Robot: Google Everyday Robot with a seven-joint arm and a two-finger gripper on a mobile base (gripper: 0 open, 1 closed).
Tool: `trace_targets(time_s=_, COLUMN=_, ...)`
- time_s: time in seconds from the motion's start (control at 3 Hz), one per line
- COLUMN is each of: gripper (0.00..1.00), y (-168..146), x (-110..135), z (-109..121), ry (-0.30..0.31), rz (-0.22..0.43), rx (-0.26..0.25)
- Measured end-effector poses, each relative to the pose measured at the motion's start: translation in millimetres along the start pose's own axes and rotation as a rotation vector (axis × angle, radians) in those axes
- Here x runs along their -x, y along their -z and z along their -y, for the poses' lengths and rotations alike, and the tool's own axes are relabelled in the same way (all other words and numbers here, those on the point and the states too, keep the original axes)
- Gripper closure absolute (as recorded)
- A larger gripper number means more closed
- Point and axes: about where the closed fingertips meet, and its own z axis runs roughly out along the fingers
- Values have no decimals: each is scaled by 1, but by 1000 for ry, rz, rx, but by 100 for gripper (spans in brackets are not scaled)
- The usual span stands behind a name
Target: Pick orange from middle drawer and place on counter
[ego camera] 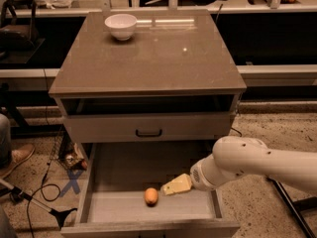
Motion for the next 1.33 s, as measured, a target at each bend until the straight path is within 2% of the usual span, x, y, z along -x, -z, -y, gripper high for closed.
trace_targets(time_s=0.33, gripper=0, y=-20, x=10, z=-2, ry=-8, rz=16, rx=-29)
trace_targets(time_s=1.0, gripper=0, y=-89, x=48, z=-9, ry=-23, rz=59, rx=-36)
trace_targets(time_s=1.33, gripper=0, y=-135, x=56, z=-7, ry=-26, rz=42, rx=-52)
